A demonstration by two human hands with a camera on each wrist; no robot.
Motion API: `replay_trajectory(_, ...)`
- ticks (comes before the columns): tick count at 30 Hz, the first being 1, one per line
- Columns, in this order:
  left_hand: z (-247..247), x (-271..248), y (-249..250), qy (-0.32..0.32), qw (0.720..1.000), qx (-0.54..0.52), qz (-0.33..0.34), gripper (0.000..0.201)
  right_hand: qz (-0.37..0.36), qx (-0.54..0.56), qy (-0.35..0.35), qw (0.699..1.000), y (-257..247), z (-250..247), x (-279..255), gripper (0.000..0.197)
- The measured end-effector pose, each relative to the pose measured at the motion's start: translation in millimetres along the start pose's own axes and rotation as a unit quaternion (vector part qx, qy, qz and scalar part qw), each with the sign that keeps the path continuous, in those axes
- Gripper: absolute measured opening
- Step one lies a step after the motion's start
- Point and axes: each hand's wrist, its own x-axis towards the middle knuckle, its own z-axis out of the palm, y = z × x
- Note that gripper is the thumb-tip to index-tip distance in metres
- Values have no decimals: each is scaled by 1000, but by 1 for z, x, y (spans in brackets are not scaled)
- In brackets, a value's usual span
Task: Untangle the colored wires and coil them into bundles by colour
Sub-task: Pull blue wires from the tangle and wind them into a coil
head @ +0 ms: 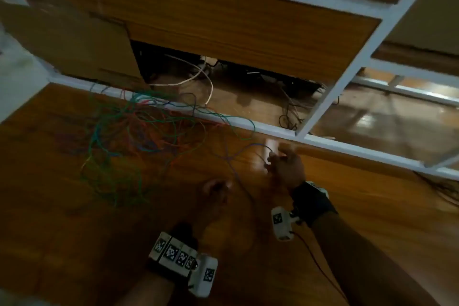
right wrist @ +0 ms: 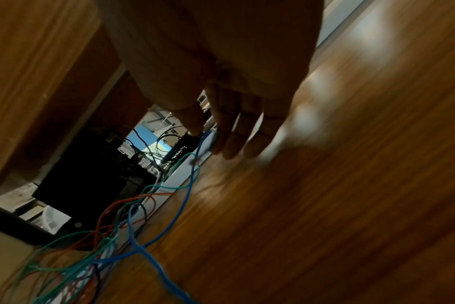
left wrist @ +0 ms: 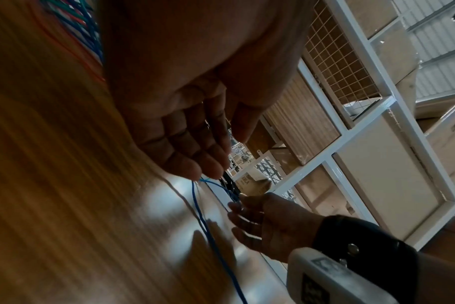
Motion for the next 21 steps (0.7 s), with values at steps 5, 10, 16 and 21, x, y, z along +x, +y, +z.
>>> replay_trajectory(5, 13, -1, -5, 63, 997, 7, 37, 9, -86, 28, -15, 996, -18, -9, -25, 18)
replay_trajectory(10, 41, -18, 17, 87, 917, 241, 306, 38, -203, -54, -96, 973, -23, -49, -85, 13)
replay_trajectory(16, 101, -36, 46, -91, 869, 390, 291, 25, -302, -77, -83, 947, -13, -98, -120, 20)
replay_trajectory(21, 89, -36, 45, -67, 873, 402, 267, 42, -345, -168, 3, 923, 4, -168, -140, 41)
